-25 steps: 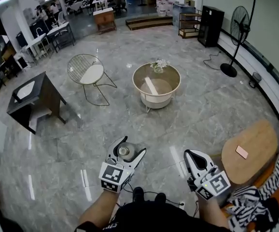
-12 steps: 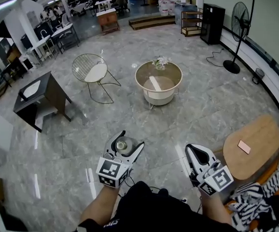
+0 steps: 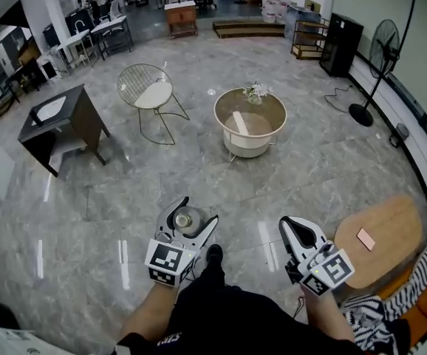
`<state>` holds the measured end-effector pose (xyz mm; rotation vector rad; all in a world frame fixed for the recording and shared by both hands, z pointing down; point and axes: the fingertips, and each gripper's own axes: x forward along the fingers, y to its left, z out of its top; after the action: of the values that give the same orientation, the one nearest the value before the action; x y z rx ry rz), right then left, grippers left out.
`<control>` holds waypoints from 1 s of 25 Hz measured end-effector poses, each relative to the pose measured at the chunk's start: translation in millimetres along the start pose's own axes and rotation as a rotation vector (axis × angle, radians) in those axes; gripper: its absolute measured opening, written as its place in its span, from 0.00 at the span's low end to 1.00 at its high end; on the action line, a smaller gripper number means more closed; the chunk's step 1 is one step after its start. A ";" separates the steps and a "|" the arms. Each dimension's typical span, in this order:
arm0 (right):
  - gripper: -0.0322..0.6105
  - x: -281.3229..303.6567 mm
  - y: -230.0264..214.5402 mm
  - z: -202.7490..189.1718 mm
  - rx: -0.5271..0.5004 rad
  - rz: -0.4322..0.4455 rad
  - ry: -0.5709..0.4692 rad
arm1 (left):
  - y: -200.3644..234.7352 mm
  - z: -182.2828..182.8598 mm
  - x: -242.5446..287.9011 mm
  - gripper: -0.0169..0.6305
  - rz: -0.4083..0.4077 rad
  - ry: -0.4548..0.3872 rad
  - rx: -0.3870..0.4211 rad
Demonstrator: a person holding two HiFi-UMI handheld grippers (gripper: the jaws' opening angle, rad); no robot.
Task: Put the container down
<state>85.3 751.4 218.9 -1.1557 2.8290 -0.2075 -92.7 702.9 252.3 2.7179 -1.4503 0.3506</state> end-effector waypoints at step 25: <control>0.07 233.4 -134.0 -13.7 0.059 -0.058 0.038 | 193.1 7.1 195.1 0.57 -0.105 0.014 -0.012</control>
<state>9.8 494.4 248.2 -1.2355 2.8029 -0.3173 -145.8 434.4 274.4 2.7626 -1.2950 0.3530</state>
